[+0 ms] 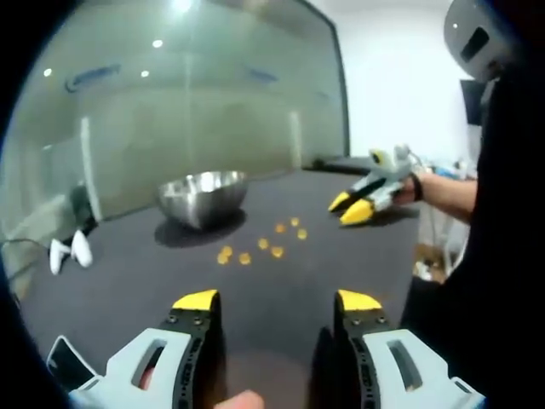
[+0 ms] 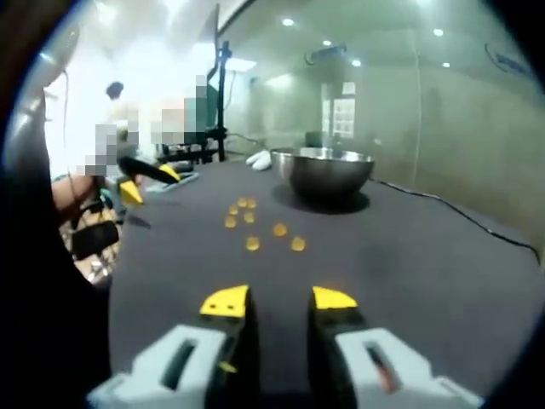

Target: Pick up the QQ candy scattered on the table and place it into the stainless steel bowl on the table

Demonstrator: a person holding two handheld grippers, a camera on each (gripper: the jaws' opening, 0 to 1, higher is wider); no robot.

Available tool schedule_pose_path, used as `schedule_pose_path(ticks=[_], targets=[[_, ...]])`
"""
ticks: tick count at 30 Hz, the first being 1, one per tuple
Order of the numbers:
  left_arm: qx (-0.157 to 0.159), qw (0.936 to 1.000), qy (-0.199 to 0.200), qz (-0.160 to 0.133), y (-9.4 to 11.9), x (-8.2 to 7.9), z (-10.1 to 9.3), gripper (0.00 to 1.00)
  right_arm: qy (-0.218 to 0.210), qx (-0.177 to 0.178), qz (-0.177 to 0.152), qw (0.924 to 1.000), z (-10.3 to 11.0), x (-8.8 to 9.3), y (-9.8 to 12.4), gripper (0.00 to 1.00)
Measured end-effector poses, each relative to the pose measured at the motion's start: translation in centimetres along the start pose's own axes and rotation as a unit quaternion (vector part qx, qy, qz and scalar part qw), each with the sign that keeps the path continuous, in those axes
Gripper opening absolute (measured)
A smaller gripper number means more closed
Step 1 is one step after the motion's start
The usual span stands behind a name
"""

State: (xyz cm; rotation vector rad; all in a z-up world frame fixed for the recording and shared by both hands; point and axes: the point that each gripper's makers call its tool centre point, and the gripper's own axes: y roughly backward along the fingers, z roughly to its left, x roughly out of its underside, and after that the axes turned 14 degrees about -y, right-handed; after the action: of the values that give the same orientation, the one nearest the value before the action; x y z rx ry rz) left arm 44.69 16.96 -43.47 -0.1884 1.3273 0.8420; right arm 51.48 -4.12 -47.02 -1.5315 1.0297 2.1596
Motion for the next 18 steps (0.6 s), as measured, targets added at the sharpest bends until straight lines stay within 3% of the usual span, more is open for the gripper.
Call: schedule_pose_path(ticks=[10, 13, 18], targets=[[-0.009, 1.0000, -0.003, -0.003, 0.2, 0.1, 0.2, 0.53, -0.017, 0.000, -0.006, 0.9998, -0.3, -0.7, -2.2, 0.26], [-0.008, 0.9999, -0.003, -0.014, 0.2, -0.4, 0.2, 0.53, -0.018, -0.006, -0.010, 0.9998, 0.1, -1.4, -3.2, 0.26], [-0.002, 1.0000, -0.006, -0.007, 0.2, -0.1, -0.3, 0.53, -0.016, -0.018, -0.006, 0.9997, 0.9, -1.8, -4.7, 0.26]])
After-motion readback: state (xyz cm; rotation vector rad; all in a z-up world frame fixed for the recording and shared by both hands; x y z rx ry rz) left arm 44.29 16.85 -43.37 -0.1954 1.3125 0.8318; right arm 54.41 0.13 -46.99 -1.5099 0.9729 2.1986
